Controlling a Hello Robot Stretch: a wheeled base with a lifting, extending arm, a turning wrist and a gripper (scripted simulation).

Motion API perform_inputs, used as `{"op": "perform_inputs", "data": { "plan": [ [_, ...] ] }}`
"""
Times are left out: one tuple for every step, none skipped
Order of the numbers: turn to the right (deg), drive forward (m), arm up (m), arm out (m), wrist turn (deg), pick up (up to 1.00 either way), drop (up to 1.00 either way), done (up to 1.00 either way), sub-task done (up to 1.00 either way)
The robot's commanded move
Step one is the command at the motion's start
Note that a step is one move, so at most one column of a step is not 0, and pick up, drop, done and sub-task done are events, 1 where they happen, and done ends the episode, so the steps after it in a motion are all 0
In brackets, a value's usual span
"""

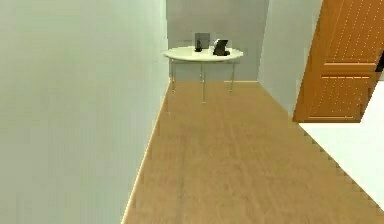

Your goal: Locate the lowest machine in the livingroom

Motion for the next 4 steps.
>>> {"op": "perform_inputs", "data": {
  "plan": [
    [0.0,1.0,0.0,0.0,0.0,0.0,0.0,0.0,0.0],
    [0.0,1.0,0.0,0.0,0.0,0.0,0.0,0.0,0.0],
    [0.0,0.5,0.0,0.0,0.0,0.0,0.0,0.0,0.0],
    [-45.0,0.0,0.0,0.0,0.0,0.0,0.0,0.0,0.0]
  ]
}}
